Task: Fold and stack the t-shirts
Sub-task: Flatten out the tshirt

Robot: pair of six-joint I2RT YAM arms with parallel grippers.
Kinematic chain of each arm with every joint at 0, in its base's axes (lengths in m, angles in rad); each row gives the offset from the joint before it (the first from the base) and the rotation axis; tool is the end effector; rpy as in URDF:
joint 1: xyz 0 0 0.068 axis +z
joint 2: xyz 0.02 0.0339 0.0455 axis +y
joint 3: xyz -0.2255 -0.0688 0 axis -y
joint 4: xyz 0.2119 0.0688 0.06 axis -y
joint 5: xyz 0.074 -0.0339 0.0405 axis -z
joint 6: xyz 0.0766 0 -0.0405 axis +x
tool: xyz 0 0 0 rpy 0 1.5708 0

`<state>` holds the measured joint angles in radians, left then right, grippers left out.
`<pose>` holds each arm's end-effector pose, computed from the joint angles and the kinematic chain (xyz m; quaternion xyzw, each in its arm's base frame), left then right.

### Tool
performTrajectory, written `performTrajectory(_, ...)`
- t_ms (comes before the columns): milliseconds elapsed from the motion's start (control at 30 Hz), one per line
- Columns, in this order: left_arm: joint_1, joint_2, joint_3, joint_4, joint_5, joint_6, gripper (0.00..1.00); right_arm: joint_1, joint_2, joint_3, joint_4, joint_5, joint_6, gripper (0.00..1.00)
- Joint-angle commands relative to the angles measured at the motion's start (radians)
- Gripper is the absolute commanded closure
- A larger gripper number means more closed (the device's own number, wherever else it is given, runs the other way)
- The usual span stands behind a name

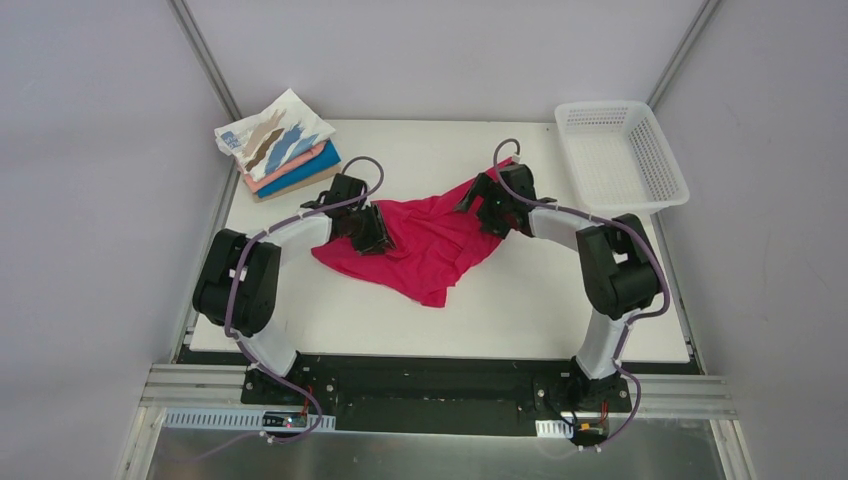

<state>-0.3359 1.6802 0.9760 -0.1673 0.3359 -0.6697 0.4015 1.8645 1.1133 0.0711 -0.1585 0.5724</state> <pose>0.3119 -0.1356 0.1342 -0.0974 0.9229 -0.3004 0.2203 0.3611 0.1665 0.1345 0.0428 0.8993 0.2641 0.3461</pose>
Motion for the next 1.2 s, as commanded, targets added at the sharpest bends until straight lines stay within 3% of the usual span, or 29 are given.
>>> performTrajectory(0,-0.018,-0.079,0.046,-0.077,-0.028,0.009,0.67,0.02,-0.009,-0.076,-0.145,0.05,0.0,0.01)
performTrajectory(333,-0.062,-0.024,0.084,-0.134,-0.061,0.025,0.71,0.047,-0.084,-0.204,-0.076,0.045,0.075,0.0)
performTrajectory(567,-0.088,0.014,0.118,-0.172,-0.167,0.032,0.74,0.074,-0.172,-0.287,-0.038,0.072,0.096,0.0)
performTrajectory(633,-0.095,0.023,0.13,-0.187,-0.197,0.033,0.82,0.083,-0.196,-0.322,-0.027,0.076,0.109,0.0)
performTrajectory(700,-0.098,0.024,0.135,-0.198,-0.209,0.035,1.0,0.096,-0.218,-0.356,-0.013,0.078,0.122,0.01)
performTrajectory(733,-0.1,0.015,0.131,-0.199,-0.212,0.039,1.0,0.101,-0.228,-0.371,-0.007,0.08,0.131,0.0)
performTrajectory(967,-0.106,-0.222,0.012,-0.199,-0.383,0.039,1.0,0.186,-0.365,-0.491,-0.047,0.067,0.124,0.01)
performTrajectory(1167,-0.103,-0.529,-0.118,-0.199,-0.584,0.013,1.0,0.227,-0.644,-0.54,-0.196,0.06,0.041,0.01)
